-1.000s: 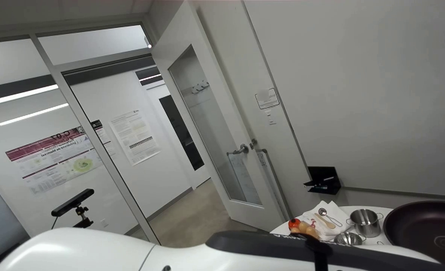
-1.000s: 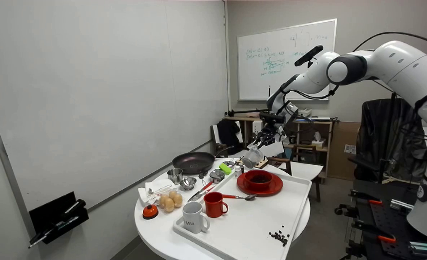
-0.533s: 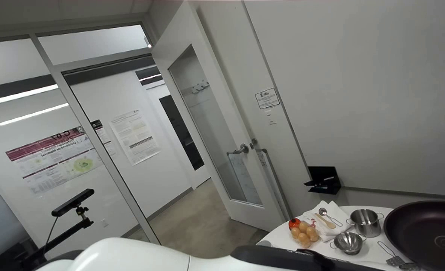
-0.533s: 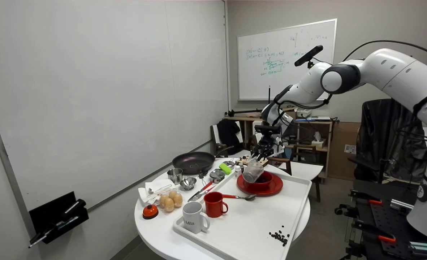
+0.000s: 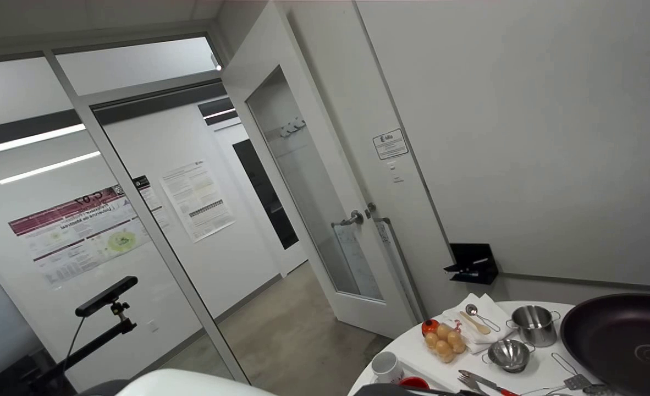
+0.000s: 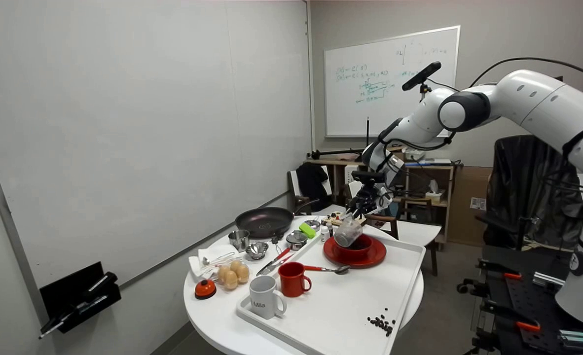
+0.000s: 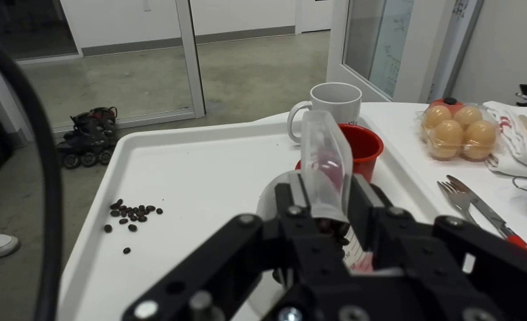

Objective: Pour the contents of the jug into the bowl

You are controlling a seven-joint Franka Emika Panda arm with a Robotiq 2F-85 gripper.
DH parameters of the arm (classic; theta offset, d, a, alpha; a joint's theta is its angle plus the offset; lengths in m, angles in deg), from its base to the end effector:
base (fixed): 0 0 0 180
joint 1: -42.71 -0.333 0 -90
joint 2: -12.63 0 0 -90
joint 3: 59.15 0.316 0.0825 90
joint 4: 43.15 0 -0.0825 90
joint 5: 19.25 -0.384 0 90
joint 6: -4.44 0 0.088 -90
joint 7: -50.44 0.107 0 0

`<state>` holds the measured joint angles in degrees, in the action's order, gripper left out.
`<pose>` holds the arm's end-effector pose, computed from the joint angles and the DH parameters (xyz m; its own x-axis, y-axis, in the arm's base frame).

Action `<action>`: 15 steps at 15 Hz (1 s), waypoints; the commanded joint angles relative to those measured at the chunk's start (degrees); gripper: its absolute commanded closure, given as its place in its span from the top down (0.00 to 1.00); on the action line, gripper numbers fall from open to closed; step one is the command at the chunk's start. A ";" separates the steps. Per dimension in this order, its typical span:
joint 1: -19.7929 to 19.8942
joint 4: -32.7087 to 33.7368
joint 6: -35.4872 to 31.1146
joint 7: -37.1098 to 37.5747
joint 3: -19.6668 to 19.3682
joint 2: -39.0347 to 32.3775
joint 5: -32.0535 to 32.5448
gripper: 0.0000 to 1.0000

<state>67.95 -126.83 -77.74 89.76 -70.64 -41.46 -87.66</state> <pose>0.5856 -0.2744 0.1306 -0.1049 -0.2801 -0.9542 -0.9808 0.1878 0.0526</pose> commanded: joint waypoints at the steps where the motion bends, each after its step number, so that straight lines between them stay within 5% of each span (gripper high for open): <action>1: 1.83 2.70 3.64 0.43 0.65 -1.58 -2.67 0.10; 15: 4.80 4.85 7.80 -1.67 1.18 -4.04 -12.52 0.10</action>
<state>70.71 -125.45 -72.49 88.69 -69.68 -42.97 -97.57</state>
